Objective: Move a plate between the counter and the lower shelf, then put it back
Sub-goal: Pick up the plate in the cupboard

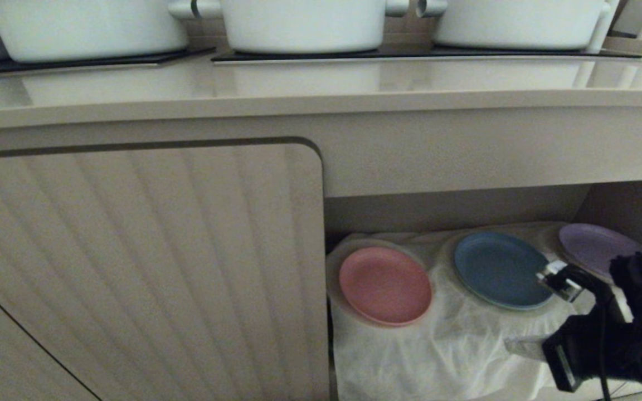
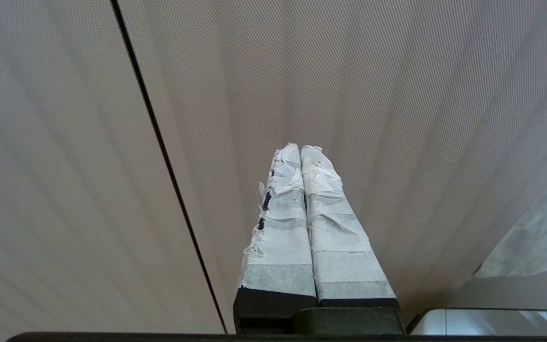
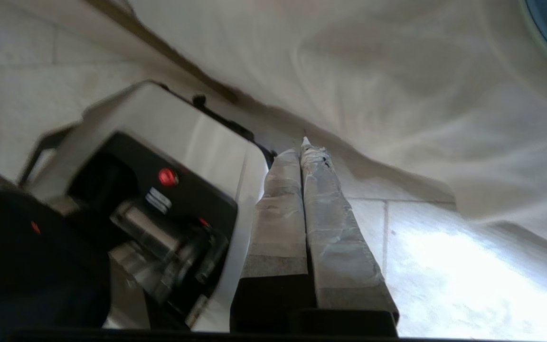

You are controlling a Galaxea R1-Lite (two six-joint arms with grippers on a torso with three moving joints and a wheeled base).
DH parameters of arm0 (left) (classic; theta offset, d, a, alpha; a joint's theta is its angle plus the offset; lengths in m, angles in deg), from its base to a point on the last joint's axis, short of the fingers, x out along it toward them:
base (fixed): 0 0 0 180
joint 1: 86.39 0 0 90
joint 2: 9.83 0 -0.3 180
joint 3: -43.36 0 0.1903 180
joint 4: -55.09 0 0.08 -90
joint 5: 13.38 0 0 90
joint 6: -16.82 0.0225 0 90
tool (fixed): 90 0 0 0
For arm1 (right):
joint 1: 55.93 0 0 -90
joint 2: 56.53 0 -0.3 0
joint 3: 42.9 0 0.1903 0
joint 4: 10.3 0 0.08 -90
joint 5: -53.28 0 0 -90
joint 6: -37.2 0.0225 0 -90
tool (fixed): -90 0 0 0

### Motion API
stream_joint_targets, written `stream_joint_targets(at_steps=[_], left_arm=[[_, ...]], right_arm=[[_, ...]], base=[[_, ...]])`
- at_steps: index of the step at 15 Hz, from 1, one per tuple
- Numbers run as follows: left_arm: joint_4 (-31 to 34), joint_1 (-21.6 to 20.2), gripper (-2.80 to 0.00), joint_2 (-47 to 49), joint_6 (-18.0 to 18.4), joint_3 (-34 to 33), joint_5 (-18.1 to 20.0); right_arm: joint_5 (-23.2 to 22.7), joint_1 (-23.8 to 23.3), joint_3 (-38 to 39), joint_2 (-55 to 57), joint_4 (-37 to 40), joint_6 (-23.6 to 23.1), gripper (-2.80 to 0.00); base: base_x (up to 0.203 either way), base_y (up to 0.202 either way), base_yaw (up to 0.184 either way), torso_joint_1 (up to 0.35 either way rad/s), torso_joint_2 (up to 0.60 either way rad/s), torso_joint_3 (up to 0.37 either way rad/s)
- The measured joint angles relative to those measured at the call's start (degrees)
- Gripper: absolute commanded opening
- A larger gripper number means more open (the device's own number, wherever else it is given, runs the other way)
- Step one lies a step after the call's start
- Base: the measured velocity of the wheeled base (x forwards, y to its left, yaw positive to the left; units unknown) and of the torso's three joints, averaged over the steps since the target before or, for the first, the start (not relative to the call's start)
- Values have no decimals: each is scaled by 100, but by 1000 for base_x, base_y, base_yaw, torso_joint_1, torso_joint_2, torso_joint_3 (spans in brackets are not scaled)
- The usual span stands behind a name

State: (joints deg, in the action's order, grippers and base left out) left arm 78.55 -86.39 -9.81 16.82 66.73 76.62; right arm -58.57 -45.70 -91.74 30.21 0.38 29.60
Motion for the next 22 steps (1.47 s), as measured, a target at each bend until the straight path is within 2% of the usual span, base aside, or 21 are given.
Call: stream_joint_targets(at_steps=[3,5,14,22], left_arm=[[-2,0,-280,0,0,0,1],[0,0,-280,0,0,0,0],[0,0,-280,0,0,0,0],[0,0,-280,0,0,0,0]], right_arm=[[8,212,-454,424,-62,449,-280],[16,336,-727,688,-65,564,-280],[44,531,-1728,1791,-4,589,-280],[350,536,-2534,2588,10,587,-280]], base=[[0,0,0,0,0,0],[0,0,0,0,0,0],[0,0,0,0,0,0],[0,0,0,0,0,0]])
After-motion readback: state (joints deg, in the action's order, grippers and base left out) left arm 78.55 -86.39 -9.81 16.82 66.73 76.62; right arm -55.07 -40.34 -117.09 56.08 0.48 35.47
